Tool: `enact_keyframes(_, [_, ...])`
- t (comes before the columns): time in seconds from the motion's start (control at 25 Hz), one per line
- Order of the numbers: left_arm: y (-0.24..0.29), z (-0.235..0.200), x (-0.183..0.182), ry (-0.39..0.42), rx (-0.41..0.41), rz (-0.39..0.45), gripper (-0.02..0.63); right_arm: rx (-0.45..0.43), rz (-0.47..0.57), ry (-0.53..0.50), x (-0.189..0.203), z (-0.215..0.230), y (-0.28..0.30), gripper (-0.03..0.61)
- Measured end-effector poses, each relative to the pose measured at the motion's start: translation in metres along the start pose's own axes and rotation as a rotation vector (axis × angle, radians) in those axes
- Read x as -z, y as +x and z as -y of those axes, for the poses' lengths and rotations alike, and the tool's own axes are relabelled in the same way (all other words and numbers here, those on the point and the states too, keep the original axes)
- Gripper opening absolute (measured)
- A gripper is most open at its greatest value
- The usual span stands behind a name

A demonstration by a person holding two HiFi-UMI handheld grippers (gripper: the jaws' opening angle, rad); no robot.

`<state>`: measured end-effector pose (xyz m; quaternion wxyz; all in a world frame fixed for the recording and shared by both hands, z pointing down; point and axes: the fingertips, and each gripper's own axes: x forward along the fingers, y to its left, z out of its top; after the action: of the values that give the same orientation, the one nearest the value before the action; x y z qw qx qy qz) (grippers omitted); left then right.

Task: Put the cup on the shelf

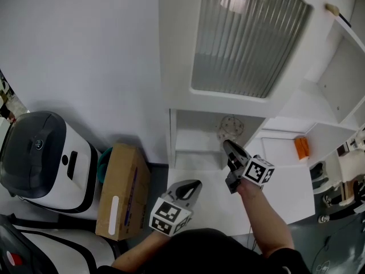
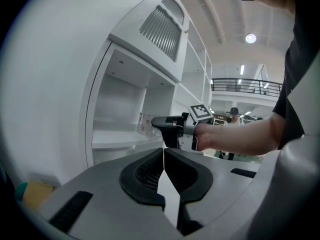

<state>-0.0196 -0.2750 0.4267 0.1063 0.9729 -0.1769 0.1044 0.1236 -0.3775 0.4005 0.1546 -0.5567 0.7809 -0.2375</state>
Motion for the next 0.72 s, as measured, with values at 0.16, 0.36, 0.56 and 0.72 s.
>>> enact_keyframes(0.16, [0.002, 0.003, 0.000, 0.000, 0.012, 0.000, 0.017, 0.060, -0.034, -0.004, 0.001, 0.008, 0.004, 0.040])
enact_keyframes(0.36, [-0.002, 0.007, -0.003, 0.000, 0.011, 0.012, 0.017, 0.108, -0.047, -0.001, 0.000, 0.006, 0.004, 0.067])
enact_keyframes(0.56, [-0.010, 0.008, -0.001, -0.008, -0.010, 0.018, 0.017, 0.103, -0.048, 0.022, 0.009, 0.001, -0.007, 0.150])
enact_keyframes(0.72, [-0.014, 0.011, 0.001, -0.017, -0.023, 0.019, 0.015, 0.096, -0.044, 0.034, 0.014, -0.002, -0.021, 0.152])
